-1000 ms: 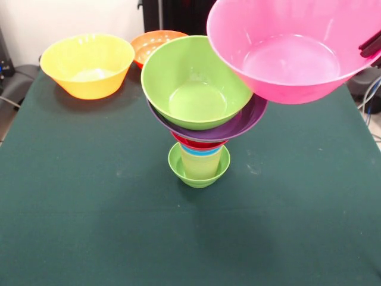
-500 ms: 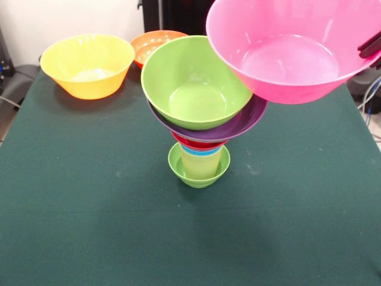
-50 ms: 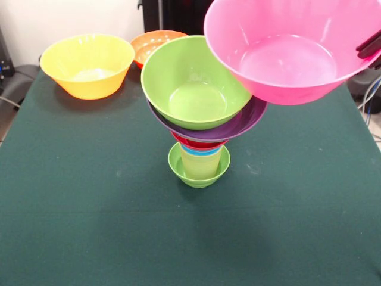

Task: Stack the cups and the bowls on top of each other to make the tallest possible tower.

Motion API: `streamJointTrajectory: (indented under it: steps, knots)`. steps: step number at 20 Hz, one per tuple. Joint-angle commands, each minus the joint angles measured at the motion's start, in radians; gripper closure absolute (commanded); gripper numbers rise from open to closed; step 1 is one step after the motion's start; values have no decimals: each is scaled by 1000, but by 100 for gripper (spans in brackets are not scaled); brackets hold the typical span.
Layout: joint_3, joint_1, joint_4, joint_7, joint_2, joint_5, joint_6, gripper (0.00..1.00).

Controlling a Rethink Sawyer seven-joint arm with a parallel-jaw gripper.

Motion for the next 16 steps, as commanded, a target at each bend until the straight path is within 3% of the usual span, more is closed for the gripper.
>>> streamJointTrajectory:
  steps: [1,16]
  knots:
    - [39,-15,-23,-287,-33,-117,2,100]
    - [197,1,-1,-317,-31,-258,-26,100]
